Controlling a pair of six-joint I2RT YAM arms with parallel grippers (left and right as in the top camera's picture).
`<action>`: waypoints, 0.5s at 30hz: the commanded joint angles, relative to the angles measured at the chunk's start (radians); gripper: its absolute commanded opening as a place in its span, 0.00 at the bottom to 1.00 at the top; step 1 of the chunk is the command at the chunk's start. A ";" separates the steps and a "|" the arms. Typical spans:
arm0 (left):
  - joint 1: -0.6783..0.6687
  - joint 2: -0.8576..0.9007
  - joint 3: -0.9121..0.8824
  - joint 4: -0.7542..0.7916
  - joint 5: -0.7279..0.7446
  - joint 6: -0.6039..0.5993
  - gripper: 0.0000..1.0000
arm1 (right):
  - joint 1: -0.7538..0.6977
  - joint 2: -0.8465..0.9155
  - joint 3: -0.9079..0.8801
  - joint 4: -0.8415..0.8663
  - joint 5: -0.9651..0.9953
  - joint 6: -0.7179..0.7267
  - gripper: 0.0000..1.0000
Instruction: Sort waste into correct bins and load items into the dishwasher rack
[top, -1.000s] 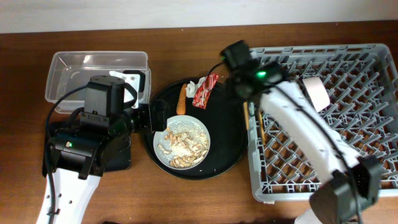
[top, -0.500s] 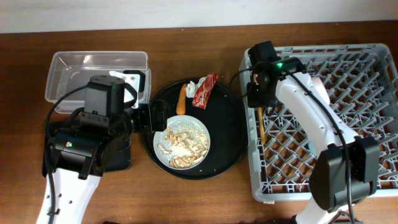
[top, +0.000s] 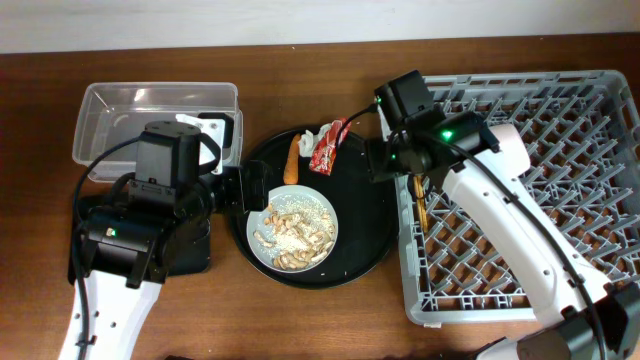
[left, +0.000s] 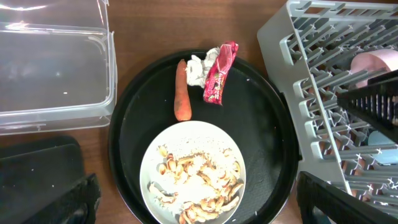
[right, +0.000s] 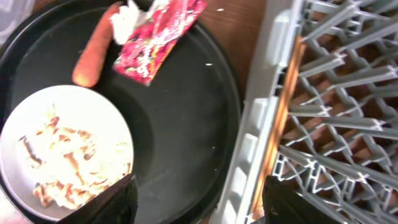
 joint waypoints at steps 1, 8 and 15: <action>-0.004 -0.003 0.013 -0.001 -0.008 -0.013 0.99 | 0.013 -0.049 0.019 0.003 -0.034 -0.015 0.63; -0.004 -0.003 0.013 -0.001 -0.008 -0.013 0.99 | 0.013 -0.252 0.019 0.054 -0.033 -0.035 0.65; -0.004 -0.003 0.013 -0.001 -0.008 -0.013 0.99 | 0.013 -0.492 0.019 0.011 -0.087 -0.045 0.98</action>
